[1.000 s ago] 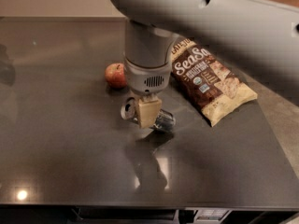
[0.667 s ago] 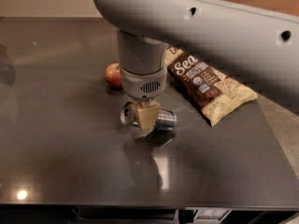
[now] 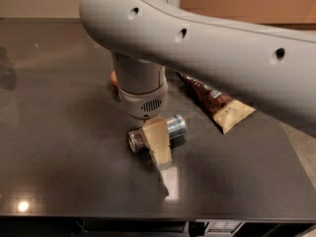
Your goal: Knock redbull can over
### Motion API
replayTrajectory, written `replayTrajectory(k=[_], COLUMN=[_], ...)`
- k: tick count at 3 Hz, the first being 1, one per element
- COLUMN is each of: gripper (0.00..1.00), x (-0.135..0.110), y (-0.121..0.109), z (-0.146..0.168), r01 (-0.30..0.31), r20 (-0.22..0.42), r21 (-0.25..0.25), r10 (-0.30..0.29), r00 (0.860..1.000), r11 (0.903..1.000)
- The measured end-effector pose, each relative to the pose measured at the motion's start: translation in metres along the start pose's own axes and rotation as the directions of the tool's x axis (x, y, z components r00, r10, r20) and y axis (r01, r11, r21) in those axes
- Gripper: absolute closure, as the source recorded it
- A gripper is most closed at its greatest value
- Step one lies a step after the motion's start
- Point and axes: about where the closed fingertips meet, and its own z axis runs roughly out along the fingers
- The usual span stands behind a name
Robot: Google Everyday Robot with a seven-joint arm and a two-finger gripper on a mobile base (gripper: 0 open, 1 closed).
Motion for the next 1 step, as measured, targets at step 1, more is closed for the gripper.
replayTrajectory(k=[1], gripper=[0.0], x=[0.0], y=[0.0], z=[0.0], r01=[0.0], r20=[0.0], r21=[0.0], r10=[0.0], r00=[1.0], r11=[1.0])
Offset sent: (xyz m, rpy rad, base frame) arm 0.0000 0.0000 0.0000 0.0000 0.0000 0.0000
